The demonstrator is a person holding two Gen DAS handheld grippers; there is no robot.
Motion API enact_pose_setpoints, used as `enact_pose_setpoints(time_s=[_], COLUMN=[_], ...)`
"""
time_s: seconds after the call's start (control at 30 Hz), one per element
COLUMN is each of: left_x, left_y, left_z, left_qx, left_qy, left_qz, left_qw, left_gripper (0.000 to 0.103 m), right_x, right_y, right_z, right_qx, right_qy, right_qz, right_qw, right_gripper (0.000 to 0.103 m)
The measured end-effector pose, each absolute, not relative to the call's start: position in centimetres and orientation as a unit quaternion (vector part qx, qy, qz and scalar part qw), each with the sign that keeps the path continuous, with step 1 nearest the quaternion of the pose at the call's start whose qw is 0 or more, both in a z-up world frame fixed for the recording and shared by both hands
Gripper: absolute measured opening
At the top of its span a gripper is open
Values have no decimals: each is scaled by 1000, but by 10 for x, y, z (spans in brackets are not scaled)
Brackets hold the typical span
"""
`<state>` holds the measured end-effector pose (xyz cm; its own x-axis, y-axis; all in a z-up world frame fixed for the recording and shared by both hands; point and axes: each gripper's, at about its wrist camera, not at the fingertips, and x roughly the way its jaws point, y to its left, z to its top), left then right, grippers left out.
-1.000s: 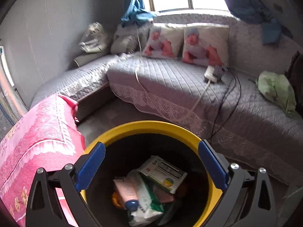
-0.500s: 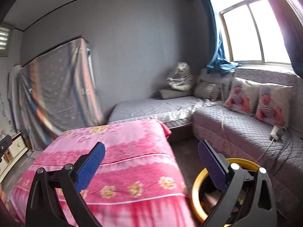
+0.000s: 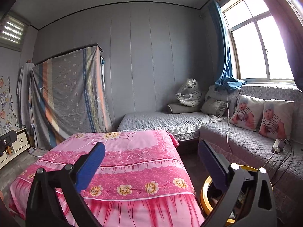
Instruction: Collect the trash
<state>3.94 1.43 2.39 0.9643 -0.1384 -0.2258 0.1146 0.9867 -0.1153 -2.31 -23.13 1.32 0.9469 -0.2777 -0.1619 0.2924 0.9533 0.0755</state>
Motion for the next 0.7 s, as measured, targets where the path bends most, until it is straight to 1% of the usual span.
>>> enact_pose_setpoints(time_s=[0.7], left_x=[34], left_y=[11], left_z=[23], left_qx=[-55], left_qy=[119], left_qz=[-74], left_qw=[989], left_gripper=[95], right_x=[-18], right_y=[-235], right_z=[5], right_qx=[64], right_qy=[96], right_qz=[-134], right_qw=[984], right_gripper=[95])
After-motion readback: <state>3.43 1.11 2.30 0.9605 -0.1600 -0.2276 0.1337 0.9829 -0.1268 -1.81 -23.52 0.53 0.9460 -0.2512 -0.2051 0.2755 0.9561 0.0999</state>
